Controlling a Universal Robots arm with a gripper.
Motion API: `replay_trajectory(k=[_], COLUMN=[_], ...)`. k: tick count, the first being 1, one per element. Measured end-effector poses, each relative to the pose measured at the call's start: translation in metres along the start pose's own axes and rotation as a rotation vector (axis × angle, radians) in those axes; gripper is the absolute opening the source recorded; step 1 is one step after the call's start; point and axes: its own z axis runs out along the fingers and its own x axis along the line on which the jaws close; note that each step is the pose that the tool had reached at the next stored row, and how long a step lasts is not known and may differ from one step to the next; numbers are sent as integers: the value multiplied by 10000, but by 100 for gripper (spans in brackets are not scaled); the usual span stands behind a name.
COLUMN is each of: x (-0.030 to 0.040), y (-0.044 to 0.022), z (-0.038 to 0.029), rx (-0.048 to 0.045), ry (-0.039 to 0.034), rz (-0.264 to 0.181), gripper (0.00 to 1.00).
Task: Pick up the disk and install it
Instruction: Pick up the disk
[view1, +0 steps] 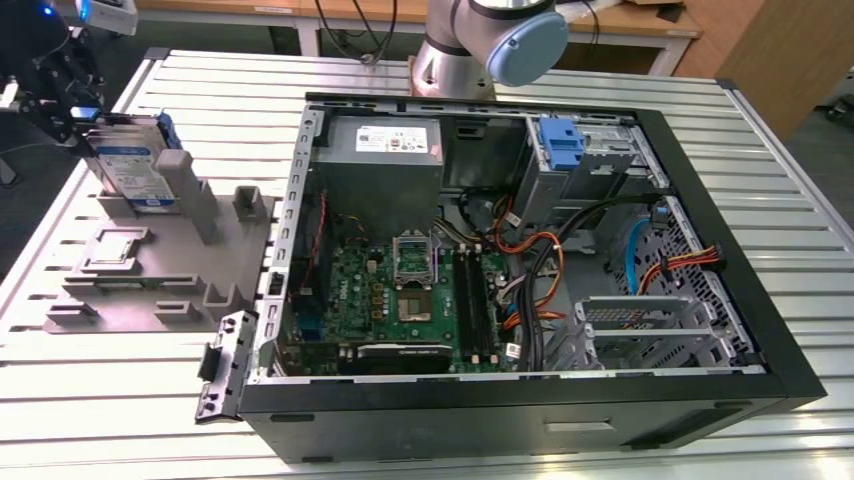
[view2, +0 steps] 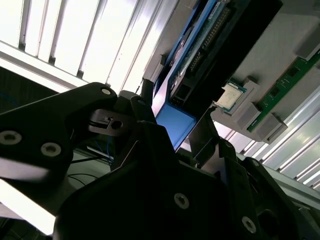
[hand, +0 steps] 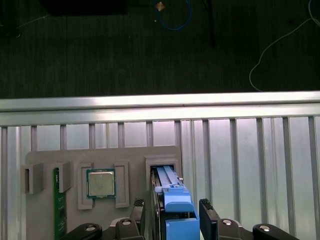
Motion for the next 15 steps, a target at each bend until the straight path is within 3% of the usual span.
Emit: replay_trajectory(k=[5,6,15], x=[0,0,-9], y=[0,0,-1], z=[1,1,2], rx=[2,2,2], ry=[-1,-1,-1], rz=[-2,-3,-4], gripper=[53,46,46])
